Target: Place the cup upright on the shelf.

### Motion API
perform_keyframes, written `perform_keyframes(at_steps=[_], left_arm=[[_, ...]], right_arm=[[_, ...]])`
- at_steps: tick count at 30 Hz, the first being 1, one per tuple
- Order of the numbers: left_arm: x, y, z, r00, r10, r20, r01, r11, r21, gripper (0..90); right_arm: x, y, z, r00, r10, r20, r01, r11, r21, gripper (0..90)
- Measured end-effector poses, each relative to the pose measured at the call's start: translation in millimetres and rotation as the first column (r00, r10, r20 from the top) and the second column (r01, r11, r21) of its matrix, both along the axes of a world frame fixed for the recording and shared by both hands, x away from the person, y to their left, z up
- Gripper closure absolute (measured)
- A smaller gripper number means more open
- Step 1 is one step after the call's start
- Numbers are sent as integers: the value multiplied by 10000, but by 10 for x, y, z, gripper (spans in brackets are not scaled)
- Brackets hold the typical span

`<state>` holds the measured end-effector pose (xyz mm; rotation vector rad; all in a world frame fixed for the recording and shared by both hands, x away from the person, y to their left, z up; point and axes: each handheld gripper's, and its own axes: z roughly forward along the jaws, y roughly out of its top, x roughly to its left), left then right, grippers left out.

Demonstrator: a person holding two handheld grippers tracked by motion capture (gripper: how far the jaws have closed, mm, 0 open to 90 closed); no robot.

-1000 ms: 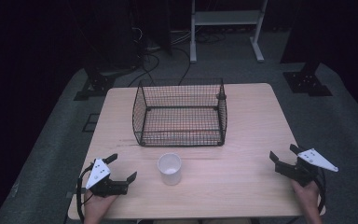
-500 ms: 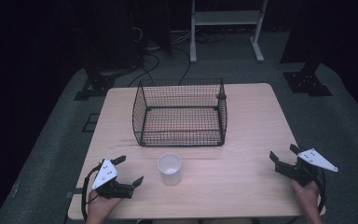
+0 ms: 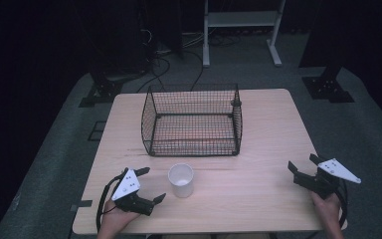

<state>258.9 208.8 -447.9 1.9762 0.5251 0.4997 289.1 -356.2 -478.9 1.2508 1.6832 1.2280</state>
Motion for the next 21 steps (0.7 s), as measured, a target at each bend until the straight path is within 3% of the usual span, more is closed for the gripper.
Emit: perform_keyframes(at_steps=[18,21], left_arm=[[75,-148,74,9956,-818,-447,827,9964,185,25],[86,-164,66,9946,-901,-506,905,9959,57,25]], right_arm=[[2,4,0,10000,-6,-13,6,10000,5,130],[2,3,0,10000,-10,-12,10,10000,9,130]])
